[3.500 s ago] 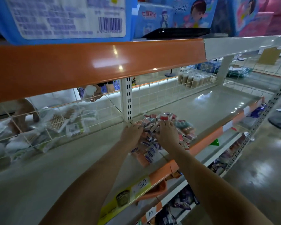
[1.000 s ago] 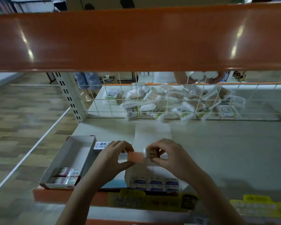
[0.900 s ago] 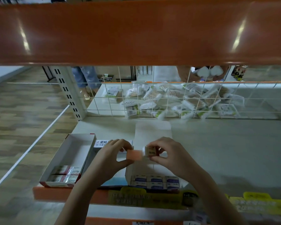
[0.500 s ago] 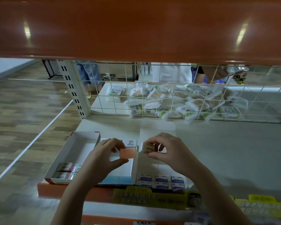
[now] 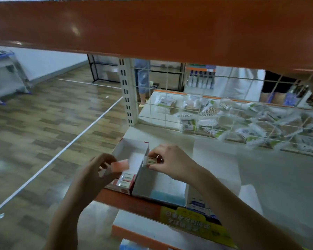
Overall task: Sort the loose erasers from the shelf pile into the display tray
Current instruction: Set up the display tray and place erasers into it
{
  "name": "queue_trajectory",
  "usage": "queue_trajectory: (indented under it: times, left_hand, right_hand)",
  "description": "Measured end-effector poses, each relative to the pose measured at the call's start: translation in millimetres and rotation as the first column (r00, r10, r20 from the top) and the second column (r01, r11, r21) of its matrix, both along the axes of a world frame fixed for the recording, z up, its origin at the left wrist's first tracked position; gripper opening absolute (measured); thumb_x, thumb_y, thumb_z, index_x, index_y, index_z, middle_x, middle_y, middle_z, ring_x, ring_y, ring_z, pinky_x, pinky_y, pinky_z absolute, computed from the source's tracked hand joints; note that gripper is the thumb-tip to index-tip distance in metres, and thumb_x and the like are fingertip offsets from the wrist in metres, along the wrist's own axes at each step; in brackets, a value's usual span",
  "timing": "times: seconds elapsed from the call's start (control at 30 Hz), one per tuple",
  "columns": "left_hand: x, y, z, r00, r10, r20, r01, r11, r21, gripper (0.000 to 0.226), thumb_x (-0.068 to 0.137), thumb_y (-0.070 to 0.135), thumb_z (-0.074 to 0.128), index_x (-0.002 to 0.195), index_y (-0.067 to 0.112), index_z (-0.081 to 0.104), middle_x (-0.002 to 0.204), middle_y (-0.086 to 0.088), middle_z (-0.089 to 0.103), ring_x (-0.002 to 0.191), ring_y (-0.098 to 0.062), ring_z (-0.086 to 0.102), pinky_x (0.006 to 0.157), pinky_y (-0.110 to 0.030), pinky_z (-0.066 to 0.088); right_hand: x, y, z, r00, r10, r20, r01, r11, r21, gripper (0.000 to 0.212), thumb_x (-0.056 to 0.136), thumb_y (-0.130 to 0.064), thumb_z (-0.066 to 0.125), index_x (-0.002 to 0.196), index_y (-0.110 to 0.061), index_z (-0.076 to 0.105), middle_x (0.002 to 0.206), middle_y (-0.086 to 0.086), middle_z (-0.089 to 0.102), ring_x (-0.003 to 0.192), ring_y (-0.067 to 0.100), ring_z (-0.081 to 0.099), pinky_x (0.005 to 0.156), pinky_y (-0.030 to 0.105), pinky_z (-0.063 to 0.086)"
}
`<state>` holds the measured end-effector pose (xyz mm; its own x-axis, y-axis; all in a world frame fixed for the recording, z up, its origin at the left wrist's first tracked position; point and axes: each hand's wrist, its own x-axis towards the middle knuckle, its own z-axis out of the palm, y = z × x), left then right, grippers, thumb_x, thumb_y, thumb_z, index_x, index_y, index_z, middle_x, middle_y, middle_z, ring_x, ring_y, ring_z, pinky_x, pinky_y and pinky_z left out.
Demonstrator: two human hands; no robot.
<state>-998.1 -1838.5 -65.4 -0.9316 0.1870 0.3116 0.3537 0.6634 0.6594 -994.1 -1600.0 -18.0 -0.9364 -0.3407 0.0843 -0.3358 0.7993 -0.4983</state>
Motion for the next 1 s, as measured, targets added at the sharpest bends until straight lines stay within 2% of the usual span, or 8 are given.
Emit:
queue_trajectory:
  times: [0.07, 0.2, 0.3, 0.43, 0.6, 0.77, 1.0]
  left_hand:
    - [-3, -10, -2, 1.000, 0.029, 0.002, -0.029, 1.000, -0.002, 0.054, 0.064, 0.013, 0.083, 0.088, 0.051, 0.054, 0.081, 0.014, 0.061, 0.080, -0.002, 0.056, 0.066, -0.029, 0.049]
    - [-9, -19, -2, 0.999, 0.048, -0.007, -0.048, 0.999, 0.024, 0.040, 0.067, 0.012, 0.082, 0.082, 0.039, 0.057, 0.083, 0.014, 0.062, 0.083, 0.000, 0.056, 0.068, -0.027, 0.046]
    - [-17, -22, -3, 0.998, 0.056, -0.028, -0.056, 0.998, 0.021, 0.041, 0.068, 0.017, 0.081, 0.084, 0.043, 0.054, 0.084, 0.017, 0.062, 0.085, 0.001, 0.056, 0.068, -0.026, 0.047]
    - [-33, -25, -11, 0.998, 0.055, 0.010, -0.055, 0.997, 0.049, 0.033, 0.069, 0.023, 0.080, 0.085, 0.040, 0.057, 0.085, 0.020, 0.062, 0.082, 0.000, 0.057, 0.071, -0.031, 0.050]
    - [-47, -18, -12, 0.998, 0.038, 0.050, -0.042, 0.996, 0.084, 0.029, 0.069, 0.029, 0.079, 0.084, 0.039, 0.056, 0.087, 0.014, 0.064, 0.080, -0.003, 0.058, 0.070, -0.029, 0.048]
    - [-51, -17, -11, 0.995, 0.024, 0.101, -0.033, 0.995, 0.097, 0.026, 0.068, 0.035, 0.075, 0.086, 0.039, 0.056, 0.088, 0.015, 0.063, 0.081, -0.004, 0.059, 0.070, -0.028, 0.050]
    - [-49, -18, -9, 0.991, 0.022, 0.130, -0.040, 0.990, 0.133, 0.028, 0.072, 0.025, 0.076, 0.088, 0.037, 0.057, 0.089, 0.017, 0.063, 0.082, -0.006, 0.060, 0.072, -0.032, 0.053]
  right_hand:
    - [-9, -16, -1, 1.000, 0.017, 0.012, -0.017, 1.000, 0.023, 0.033, 0.087, -0.026, 0.063, 0.118, -0.013, 0.062, 0.112, 0.005, 0.058, 0.099, 0.015, 0.053, 0.080, 0.021, 0.039]
    - [-28, -45, -6, 0.997, 0.037, 0.070, -0.041, 0.998, 0.052, 0.029, 0.085, -0.020, 0.062, 0.113, -0.012, 0.063, 0.109, 0.004, 0.058, 0.097, 0.016, 0.054, 0.080, 0.025, 0.044]
    - [-41, -62, -15, 0.992, 0.056, 0.111, -0.068, 0.991, 0.111, 0.028, 0.083, -0.015, 0.060, 0.110, -0.009, 0.061, 0.107, 0.007, 0.057, 0.093, 0.019, 0.053, 0.079, 0.031, 0.047]
    - [-53, -79, -34, 0.988, 0.027, 0.150, -0.051, 0.986, 0.157, 0.029, 0.084, -0.014, 0.059, 0.113, -0.009, 0.058, 0.110, 0.008, 0.052, 0.098, 0.022, 0.051, 0.081, 0.031, 0.045]
    - [-60, -91, -49, 0.991, -0.059, 0.123, 0.039, 0.987, 0.158, 0.027, 0.086, -0.012, 0.061, 0.112, -0.008, 0.056, 0.113, 0.010, 0.053, 0.105, 0.026, 0.051, 0.084, 0.033, 0.045]
    - [-65, -94, -52, 0.986, -0.076, 0.151, 0.060, 0.993, 0.104, 0.025, 0.086, -0.017, 0.063, 0.109, -0.008, 0.059, 0.109, 0.008, 0.058, 0.098, 0.023, 0.055, 0.082, 0.034, 0.049]
    - [-66, -89, -48, 0.972, -0.064, 0.225, 0.052, 0.997, 0.059, 0.020, 0.084, -0.005, 0.056, 0.102, -0.008, 0.063, 0.105, 0.009, 0.062, 0.094, 0.022, 0.059, 0.081, 0.034, 0.052]
